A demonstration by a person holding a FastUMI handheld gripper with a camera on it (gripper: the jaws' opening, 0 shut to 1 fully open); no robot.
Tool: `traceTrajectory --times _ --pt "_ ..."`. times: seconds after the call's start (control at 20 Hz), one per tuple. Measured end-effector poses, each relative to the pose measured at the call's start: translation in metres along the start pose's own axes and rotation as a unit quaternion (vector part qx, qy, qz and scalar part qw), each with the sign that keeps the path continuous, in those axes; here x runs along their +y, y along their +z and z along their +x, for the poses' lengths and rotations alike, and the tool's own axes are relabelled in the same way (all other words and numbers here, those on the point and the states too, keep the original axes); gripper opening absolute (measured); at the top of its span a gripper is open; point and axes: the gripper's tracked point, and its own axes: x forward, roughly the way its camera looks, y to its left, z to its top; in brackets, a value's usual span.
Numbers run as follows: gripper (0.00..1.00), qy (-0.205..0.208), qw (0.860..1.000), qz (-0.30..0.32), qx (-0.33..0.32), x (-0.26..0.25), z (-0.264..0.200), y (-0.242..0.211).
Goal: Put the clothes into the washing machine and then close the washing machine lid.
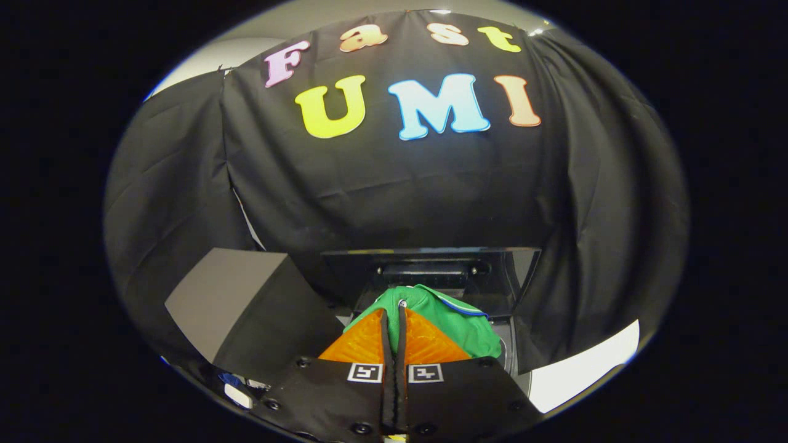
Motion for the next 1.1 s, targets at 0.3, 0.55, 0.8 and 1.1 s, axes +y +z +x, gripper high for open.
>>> traceTrajectory --times 0.3,0.55,0.8,1.1 --pt "0.01 -0.003 0.998 -0.006 0.056 -0.004 0.048 -0.055" --pt "0.01 -0.027 0.996 0.004 0.081 -0.019 0.082 -0.082" --pt "0.01 -0.071 0.991 -0.002 0.11 -0.044 0.115 -0.114" --pt "0.02 -0.088 0.985 0.005 0.148 -0.059 0.142 -0.149"
